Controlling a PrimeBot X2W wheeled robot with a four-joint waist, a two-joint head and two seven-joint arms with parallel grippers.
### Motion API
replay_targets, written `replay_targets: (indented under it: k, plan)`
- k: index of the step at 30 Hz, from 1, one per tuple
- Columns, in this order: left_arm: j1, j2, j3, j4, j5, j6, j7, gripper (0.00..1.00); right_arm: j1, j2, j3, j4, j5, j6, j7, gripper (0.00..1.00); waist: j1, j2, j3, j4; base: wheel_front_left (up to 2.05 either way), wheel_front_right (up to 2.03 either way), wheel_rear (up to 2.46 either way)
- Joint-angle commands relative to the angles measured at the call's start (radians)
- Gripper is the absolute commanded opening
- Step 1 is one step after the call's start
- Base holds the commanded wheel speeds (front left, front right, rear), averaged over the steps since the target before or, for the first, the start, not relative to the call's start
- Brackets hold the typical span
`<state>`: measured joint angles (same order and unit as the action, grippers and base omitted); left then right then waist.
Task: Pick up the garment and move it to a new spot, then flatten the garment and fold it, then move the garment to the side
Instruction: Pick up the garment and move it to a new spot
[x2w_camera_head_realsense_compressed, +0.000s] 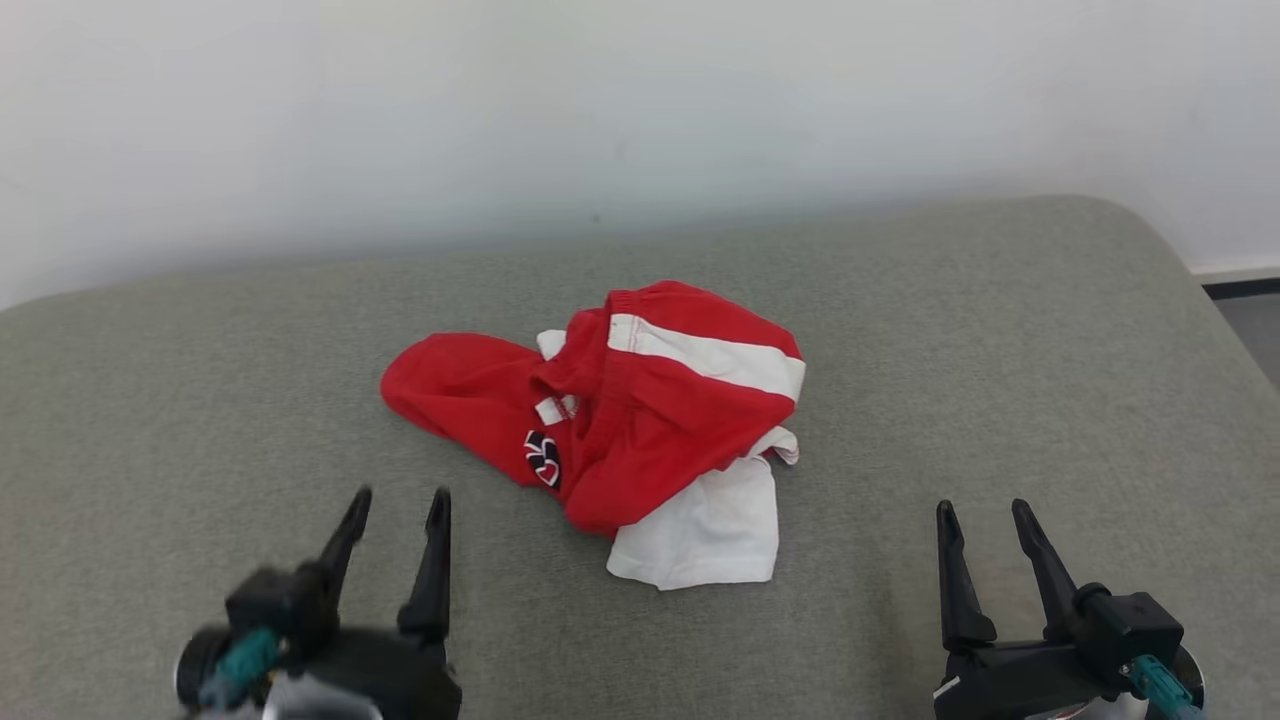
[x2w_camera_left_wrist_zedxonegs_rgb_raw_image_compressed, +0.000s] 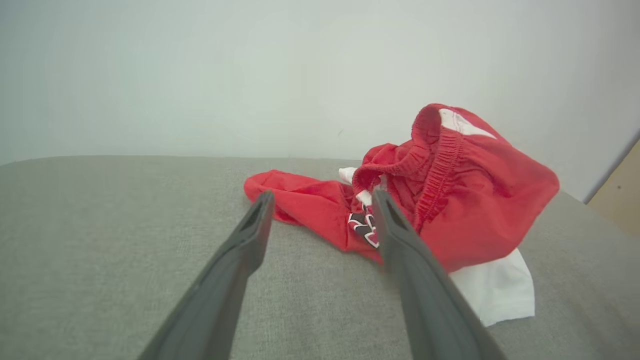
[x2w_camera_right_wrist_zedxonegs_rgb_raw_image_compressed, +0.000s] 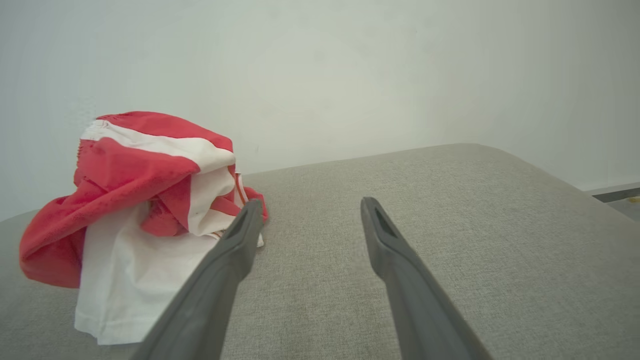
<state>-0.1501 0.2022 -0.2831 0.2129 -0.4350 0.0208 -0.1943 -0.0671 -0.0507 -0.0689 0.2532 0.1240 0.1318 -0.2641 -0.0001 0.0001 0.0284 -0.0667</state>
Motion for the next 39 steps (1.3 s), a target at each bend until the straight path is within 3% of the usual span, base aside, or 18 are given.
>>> replay_targets:
  k: [1, 5, 15, 22, 28, 33, 34, 35, 39]
  plan:
    - [-0.041, 0.009, -0.002, -0.003, -0.004, -0.010, 0.021, 1.00, -0.007, 0.001, 0.002, -0.003, 0.007, -0.002, -0.001, 1.00, 0.0001, -0.0001, 0.015, -0.029, 0.00, 0.00, 0.00]
    - [-0.152, 0.017, -0.016, 0.000, -0.038, -0.037, 0.153, 1.00, -0.012, 0.001, 0.004, 0.000, 0.017, -0.002, -0.001, 1.00, 0.0001, -0.0001, 0.030, -0.072, 0.00, 0.00, 0.00]
    - [-0.388, 0.012, -0.037, 0.049, -0.118, -0.046, 0.477, 1.00, -0.030, 0.002, 0.008, -0.005, 0.041, -0.002, -0.001, 1.00, 0.0001, -0.0001, 0.076, -0.177, 0.00, 0.00, 0.00]
    - [-0.450, -0.004, -0.050, 0.085, -0.151, -0.055, 0.548, 1.00, -0.039, 0.001, 0.015, -0.006, 0.054, -0.002, -0.001, 1.00, 0.0001, -0.0001, 0.097, -0.207, 0.00, 0.00, 0.00]
    - [-0.495, -0.001, -0.069, 0.131, -0.133, -0.024, 0.617, 1.00, -0.050, 0.001, 0.021, -0.006, 0.066, -0.002, -0.001, 1.00, 0.0001, -0.0001, 0.110, -0.220, 0.00, 0.00, 0.00]
    - [-0.516, -0.009, -0.092, 0.138, -0.144, -0.043, 0.652, 0.98, -0.050, 0.001, 0.024, -0.005, 0.073, -0.002, -0.001, 1.00, 0.0001, -0.0001, 0.114, -0.225, 0.00, 0.00, 0.00]
    - [-0.521, -0.005, -0.100, 0.136, -0.140, -0.048, 0.662, 0.45, -0.050, 0.001, 0.024, -0.005, 0.075, -0.002, -0.001, 1.00, 0.0001, -0.0001, 0.115, -0.225, 0.00, 0.00, 0.00]
    - [-0.527, 0.000, -0.105, 0.131, -0.133, -0.053, 0.665, 0.00, -0.050, 0.001, 0.023, -0.005, 0.077, -0.002, -0.001, 1.00, 0.0001, -0.0001, 0.115, -0.224, 0.00, 0.00, 0.00]
    - [-0.543, 0.002, -0.113, 0.107, -0.129, -0.063, 0.651, 0.00, -0.045, 0.001, 0.014, -0.003, 0.078, -0.002, -0.001, 1.00, 0.0001, -0.0001, 0.114, -0.211, 0.00, 0.00, 0.00]
